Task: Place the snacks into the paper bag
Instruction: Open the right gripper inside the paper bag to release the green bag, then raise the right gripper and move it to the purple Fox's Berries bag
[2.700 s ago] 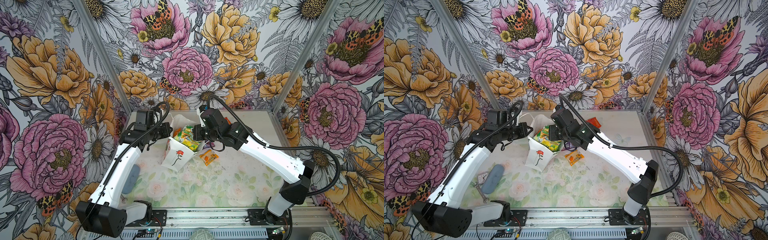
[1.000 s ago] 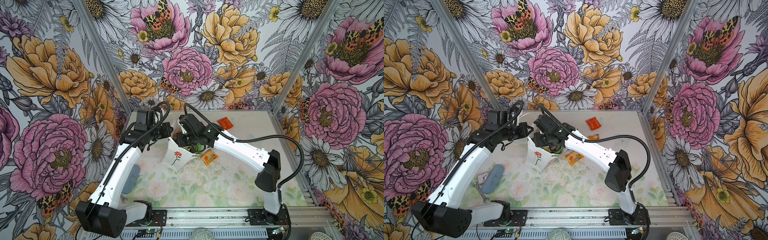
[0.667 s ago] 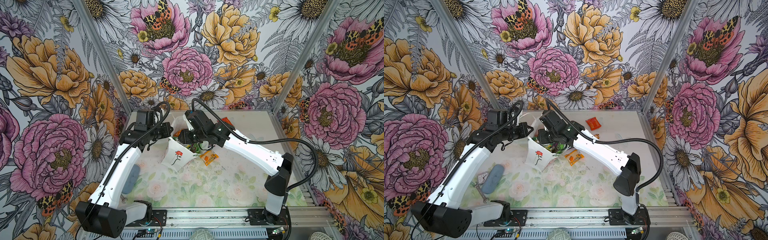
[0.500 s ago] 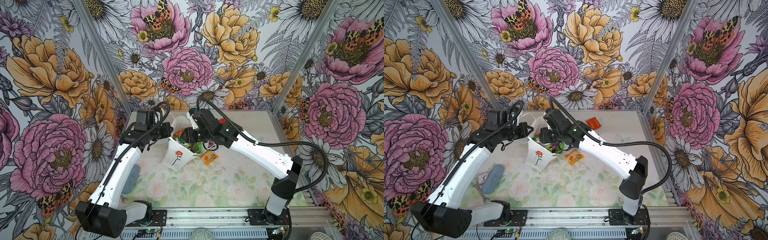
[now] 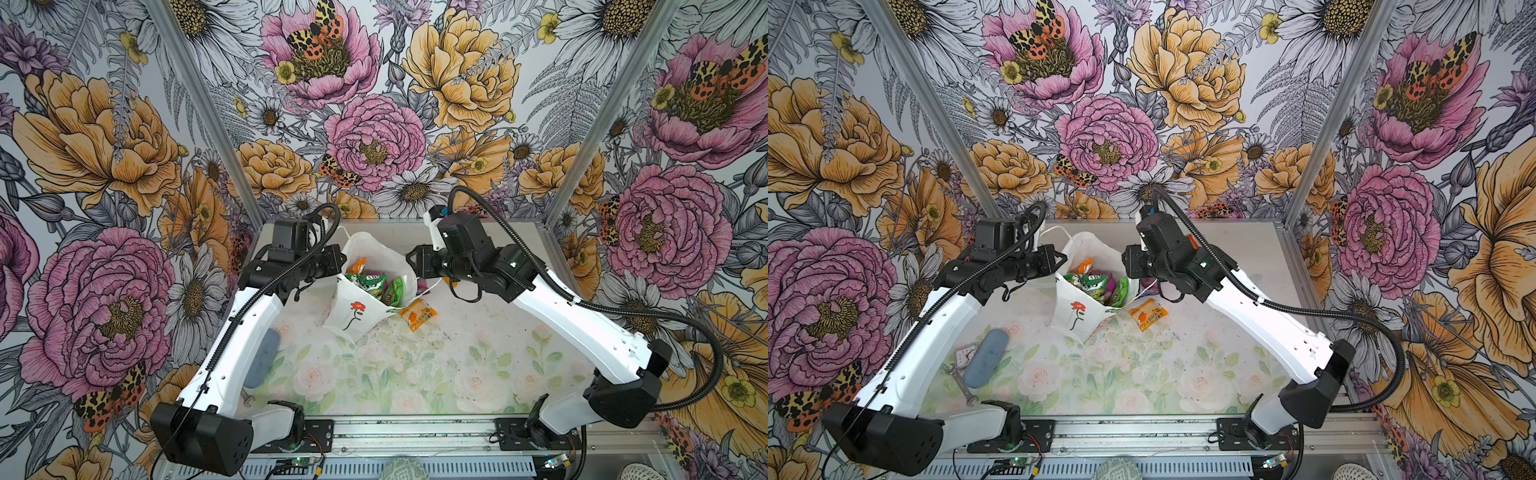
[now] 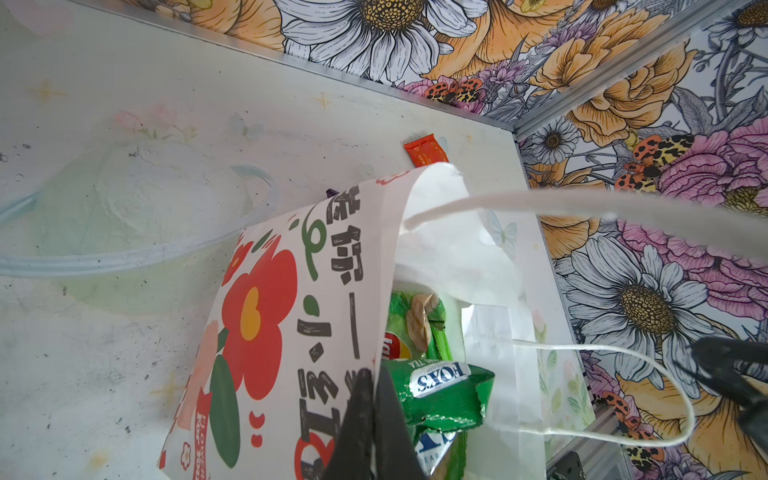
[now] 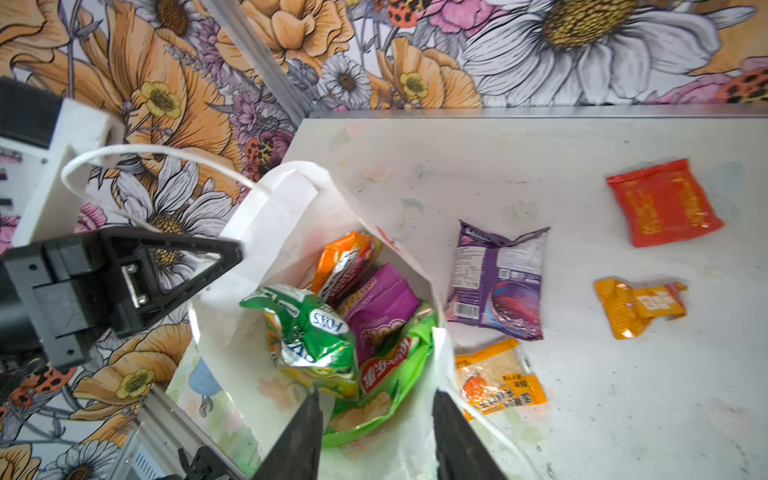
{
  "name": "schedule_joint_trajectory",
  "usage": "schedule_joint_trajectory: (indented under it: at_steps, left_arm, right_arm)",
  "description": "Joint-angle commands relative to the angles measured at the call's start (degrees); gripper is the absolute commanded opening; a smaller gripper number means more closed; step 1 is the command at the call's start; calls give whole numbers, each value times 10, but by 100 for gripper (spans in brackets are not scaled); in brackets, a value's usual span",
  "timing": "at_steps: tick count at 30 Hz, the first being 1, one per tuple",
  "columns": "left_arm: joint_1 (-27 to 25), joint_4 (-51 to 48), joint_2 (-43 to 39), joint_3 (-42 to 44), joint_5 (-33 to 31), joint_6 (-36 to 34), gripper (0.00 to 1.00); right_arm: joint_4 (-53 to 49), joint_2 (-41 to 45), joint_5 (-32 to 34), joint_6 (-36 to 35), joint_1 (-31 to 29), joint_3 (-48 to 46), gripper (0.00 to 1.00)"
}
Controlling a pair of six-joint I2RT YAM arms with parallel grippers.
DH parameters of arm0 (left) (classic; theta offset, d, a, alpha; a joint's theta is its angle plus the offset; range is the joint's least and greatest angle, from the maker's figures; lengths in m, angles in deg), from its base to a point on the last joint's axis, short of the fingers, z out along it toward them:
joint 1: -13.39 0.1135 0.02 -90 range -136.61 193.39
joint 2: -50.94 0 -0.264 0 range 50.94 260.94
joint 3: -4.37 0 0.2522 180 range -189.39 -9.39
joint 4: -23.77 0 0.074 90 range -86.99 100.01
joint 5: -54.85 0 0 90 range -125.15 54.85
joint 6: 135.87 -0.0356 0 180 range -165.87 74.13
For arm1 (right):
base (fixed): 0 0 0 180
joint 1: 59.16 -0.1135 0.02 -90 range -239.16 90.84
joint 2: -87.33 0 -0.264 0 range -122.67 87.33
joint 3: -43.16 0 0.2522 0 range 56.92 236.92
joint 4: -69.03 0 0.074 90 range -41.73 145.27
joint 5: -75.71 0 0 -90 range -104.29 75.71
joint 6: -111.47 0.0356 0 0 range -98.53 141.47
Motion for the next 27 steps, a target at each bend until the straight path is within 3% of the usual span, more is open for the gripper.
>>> schedule_joint_trajectory:
  at_steps: [1,14,21,27]
  left_arm:
    - [-4,70,-22,-7,12,3,1]
    - [-4,70,-22,-6,9,2,1]
    - [-3,70,-24,-6,8,1,1]
    - [-2,70,-23,-6,8,1,1]
  right_arm:
    - [6,49,43,0,42,-35,45]
    - [91,53,-82,64,173,-170,45]
    - [140,-77,-143,45,223,-153,48]
    - [150,-230,-188,32,223,-65,53]
